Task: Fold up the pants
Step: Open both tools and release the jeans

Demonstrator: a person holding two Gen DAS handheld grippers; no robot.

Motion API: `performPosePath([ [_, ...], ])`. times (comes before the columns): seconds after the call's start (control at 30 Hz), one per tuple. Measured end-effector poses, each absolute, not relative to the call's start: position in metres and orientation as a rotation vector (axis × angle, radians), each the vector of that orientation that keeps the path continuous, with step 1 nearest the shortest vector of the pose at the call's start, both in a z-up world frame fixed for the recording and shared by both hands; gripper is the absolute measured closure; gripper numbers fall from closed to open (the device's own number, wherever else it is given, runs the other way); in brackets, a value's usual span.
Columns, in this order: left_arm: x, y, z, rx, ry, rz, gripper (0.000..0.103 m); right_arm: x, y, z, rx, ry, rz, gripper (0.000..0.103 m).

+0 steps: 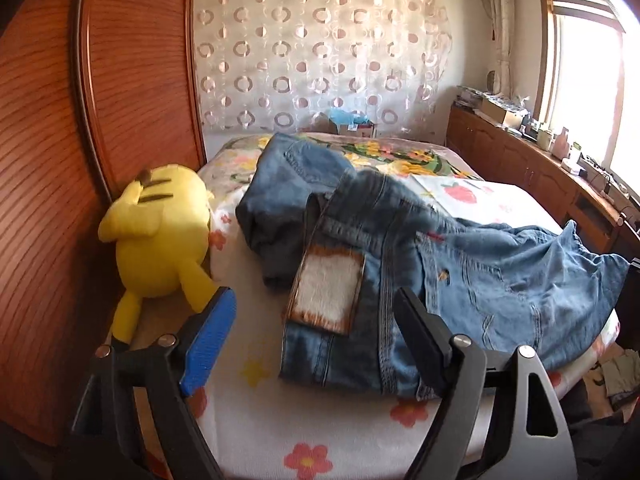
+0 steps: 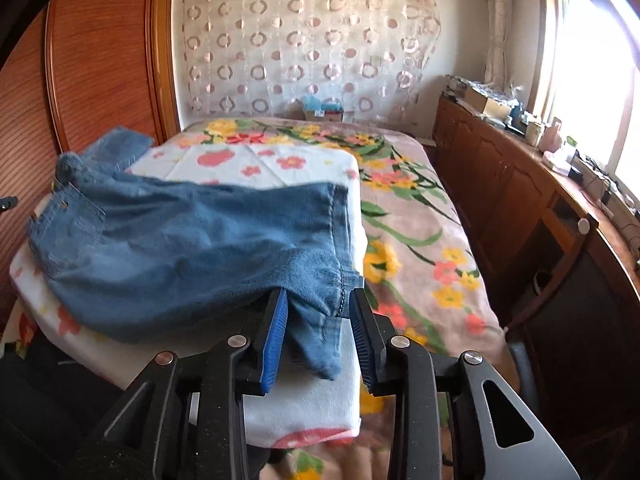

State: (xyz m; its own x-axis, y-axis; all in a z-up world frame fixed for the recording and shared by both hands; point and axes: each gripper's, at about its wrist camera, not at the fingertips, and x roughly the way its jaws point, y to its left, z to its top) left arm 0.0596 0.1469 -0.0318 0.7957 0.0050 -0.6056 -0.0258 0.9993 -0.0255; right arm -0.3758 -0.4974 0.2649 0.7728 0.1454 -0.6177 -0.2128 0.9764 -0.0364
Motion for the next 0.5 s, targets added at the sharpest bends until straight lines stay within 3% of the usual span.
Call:
performPosePath([
  [0.5,0.093,0.118,-0.019,0.011,0.636,-0.058,0.021,-0.354,-0.456,0.247,0.002,0.605,0.327,0.055],
])
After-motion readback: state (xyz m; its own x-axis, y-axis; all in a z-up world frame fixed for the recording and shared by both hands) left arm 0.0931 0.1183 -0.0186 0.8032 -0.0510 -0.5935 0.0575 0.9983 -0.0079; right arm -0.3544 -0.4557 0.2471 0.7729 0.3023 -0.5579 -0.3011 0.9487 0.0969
